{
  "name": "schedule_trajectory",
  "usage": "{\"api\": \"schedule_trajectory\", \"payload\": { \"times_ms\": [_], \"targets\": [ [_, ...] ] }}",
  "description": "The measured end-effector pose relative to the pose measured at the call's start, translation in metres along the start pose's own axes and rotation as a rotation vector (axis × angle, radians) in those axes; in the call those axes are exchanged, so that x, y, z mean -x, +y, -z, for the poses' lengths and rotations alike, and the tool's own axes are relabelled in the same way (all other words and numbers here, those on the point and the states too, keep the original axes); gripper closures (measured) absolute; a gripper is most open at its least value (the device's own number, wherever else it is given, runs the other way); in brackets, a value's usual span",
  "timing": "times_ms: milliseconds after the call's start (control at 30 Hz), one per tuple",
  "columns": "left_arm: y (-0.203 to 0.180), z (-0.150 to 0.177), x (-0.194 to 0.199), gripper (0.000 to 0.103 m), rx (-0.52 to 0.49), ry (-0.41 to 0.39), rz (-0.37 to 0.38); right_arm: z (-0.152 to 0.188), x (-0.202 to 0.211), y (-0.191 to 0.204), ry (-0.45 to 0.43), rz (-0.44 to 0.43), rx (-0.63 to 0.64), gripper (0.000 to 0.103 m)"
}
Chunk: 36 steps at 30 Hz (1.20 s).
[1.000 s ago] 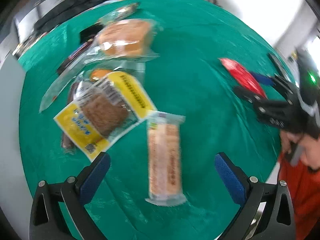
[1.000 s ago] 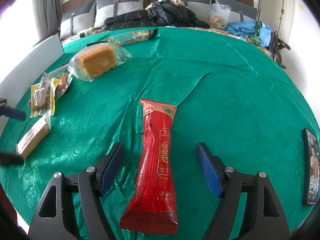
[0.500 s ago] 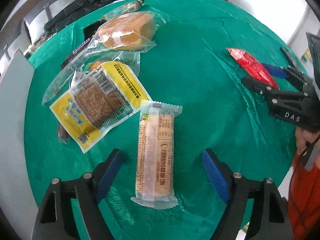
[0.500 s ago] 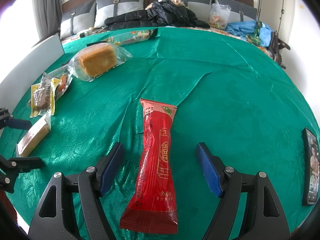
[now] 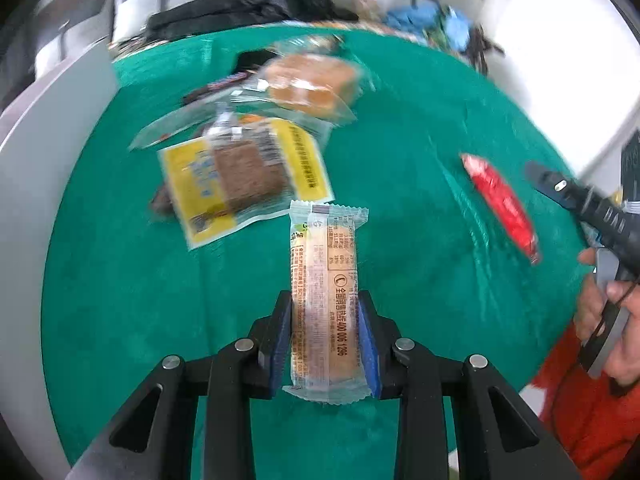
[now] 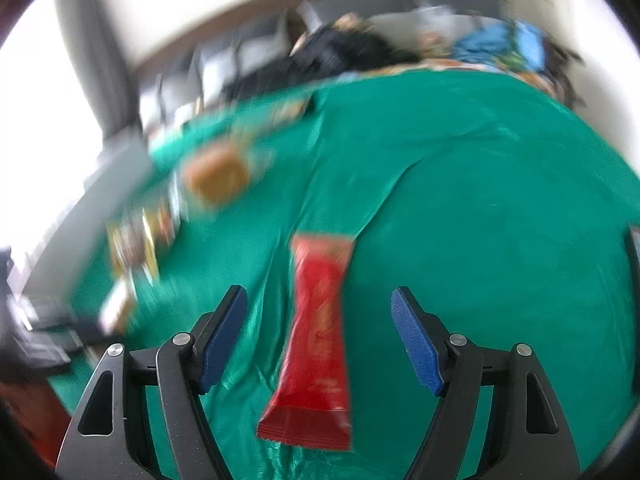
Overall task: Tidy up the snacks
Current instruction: 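Carry both bars into the cardboard box and open both tools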
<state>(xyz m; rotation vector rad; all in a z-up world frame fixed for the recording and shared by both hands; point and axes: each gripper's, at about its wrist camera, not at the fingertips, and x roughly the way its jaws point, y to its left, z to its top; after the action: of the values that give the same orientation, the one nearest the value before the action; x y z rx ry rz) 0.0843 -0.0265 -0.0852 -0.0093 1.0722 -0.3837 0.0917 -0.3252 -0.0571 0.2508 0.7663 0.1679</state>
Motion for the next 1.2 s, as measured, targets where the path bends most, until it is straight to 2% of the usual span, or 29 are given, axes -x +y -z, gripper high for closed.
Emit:
{"api": "schedule_trajectory", "payload": {
  "times_ms": [67, 133, 167, 267, 333, 367, 433, 467, 500, 633, 767, 867, 933, 967, 1067, 1133, 1200],
  "targets": [
    [0.011, 0.006, 0.011, 0.073, 0.024, -0.019, 0.007, -0.009, 0.016, -0.022, -0.045, -0.007, -0.114, 0.026],
    [0.019, 0.009, 0.021, 0.073, 0.041, -0.040, 0.010, -0.020, 0.016, -0.039, 0.021, 0.056, -0.196, 0.025],
    [0.022, 0.010, 0.026, 0.073, 0.046, -0.052, 0.012, -0.023, 0.013, -0.039, 0.053, 0.057, -0.204, 0.025],
    [0.025, 0.004, 0.037, 0.073, 0.054, -0.083, 0.028, -0.033, -0.002, -0.008, 0.188, 0.035, -0.084, 0.026],
    [0.027, 0.001, 0.048, 0.073, 0.058, -0.103, 0.037, -0.032, -0.027, 0.031, 0.325, 0.103, 0.089, 0.028],
    [0.029, -0.002, 0.054, 0.073, 0.063, -0.116, 0.038, -0.031, -0.035, 0.039, 0.356, 0.124, 0.124, 0.029],
    [0.034, -0.005, 0.072, 0.073, 0.080, -0.153, 0.035, -0.028, -0.052, 0.053, 0.406, 0.154, 0.156, 0.046],
    [0.040, -0.004, 0.083, 0.073, 0.091, -0.174, 0.033, -0.027, -0.057, 0.055, 0.430, 0.169, 0.155, 0.074],
    [0.048, -0.003, 0.095, 0.073, 0.106, -0.195, 0.028, -0.026, -0.062, 0.055, 0.449, 0.187, 0.147, 0.080],
    [0.087, 0.001, 0.132, 0.073, 0.164, -0.244, -0.010, -0.028, -0.060, 0.050, 0.441, 0.173, 0.079, 0.089],
    [0.149, 0.002, 0.169, 0.073, 0.238, -0.278, -0.081, -0.044, -0.038, 0.055, 0.392, 0.040, -0.028, 0.091],
    [0.193, -0.001, 0.191, 0.073, 0.278, -0.289, -0.177, -0.061, -0.020, 0.084, 0.356, -0.125, -0.097, 0.091],
    [0.220, -0.001, 0.202, 0.073, 0.305, -0.289, -0.216, -0.078, -0.008, 0.132, 0.327, -0.263, -0.084, 0.091],
    [0.233, -0.001, 0.206, 0.073, 0.322, -0.286, -0.237, -0.081, -0.005, 0.147, 0.320, -0.302, -0.072, 0.091],
    [0.265, 0.002, 0.213, 0.073, 0.370, -0.271, -0.284, -0.100, -0.007, 0.241, 0.321, -0.475, -0.007, 0.091],
    [0.283, 0.002, 0.213, 0.073, 0.392, -0.255, -0.320, -0.102, -0.017, 0.303, 0.339, -0.554, 0.041, 0.091],
    [0.293, 0.003, 0.211, 0.072, 0.397, -0.234, -0.358, -0.102, -0.029, 0.357, 0.347, -0.596, 0.091, 0.091]
  ]
}}
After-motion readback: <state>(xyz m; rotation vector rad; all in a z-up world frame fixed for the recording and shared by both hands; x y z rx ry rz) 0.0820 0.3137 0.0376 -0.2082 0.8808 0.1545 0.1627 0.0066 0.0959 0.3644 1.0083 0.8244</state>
